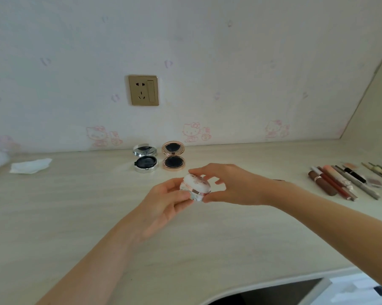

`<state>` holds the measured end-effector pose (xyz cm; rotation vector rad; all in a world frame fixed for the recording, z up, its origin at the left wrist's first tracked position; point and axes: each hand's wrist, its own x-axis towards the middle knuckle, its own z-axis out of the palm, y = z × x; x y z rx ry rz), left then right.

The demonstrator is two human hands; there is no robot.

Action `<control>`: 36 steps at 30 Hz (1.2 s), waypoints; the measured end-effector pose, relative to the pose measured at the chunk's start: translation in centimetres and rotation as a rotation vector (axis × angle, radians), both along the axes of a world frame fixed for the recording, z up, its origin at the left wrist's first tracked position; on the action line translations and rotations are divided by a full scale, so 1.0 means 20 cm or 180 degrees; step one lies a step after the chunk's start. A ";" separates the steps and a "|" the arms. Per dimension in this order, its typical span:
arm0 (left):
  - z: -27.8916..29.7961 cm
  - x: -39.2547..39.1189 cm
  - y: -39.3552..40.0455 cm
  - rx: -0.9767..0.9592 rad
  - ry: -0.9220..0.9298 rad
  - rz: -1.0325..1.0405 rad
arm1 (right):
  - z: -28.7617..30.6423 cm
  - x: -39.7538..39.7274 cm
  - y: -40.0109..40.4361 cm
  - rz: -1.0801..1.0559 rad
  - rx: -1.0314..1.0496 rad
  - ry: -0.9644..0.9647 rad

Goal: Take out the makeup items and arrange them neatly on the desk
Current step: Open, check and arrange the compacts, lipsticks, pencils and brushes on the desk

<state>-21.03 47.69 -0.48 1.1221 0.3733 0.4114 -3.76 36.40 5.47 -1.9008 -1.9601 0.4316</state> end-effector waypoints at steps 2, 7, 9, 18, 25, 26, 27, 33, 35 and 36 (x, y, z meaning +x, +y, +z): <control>0.01 0.00 0.00 -0.0023 0.0014 -0.0055 | 0.00 -0.01 0.00 -0.0034 0.0038 0.0026; 0.01 0.01 -0.01 -0.0146 0.0080 0.0216 | -0.01 -0.01 0.02 -0.0140 0.0153 -0.0273; 0.01 0.01 -0.02 -0.0094 0.0030 0.0279 | -0.02 -0.02 0.02 -0.0207 0.0190 -0.0302; 0.00 -0.01 -0.02 0.0300 -0.0056 0.0350 | 0.01 -0.04 0.03 -0.0064 0.0229 -0.0203; -0.01 -0.03 0.00 0.0921 0.0181 0.0229 | 0.04 -0.05 0.06 -0.0049 0.0120 -0.0031; -0.01 -0.04 0.01 0.0987 0.0200 0.0218 | 0.04 -0.05 0.06 -0.0057 0.0094 0.0023; -0.01 -0.04 0.01 0.1061 0.0217 0.0211 | 0.04 -0.05 0.07 -0.0073 0.0061 0.0074; -0.03 -0.07 0.03 0.1112 0.0238 0.0129 | 0.06 -0.03 0.10 -0.0069 -0.0262 0.0104; -0.04 -0.08 0.04 0.1176 0.0293 0.0114 | 0.05 -0.03 0.10 -0.0084 -0.0329 0.0194; -0.03 -0.08 0.04 0.1264 0.0343 0.0143 | 0.05 -0.03 0.09 -0.0094 -0.0320 0.0243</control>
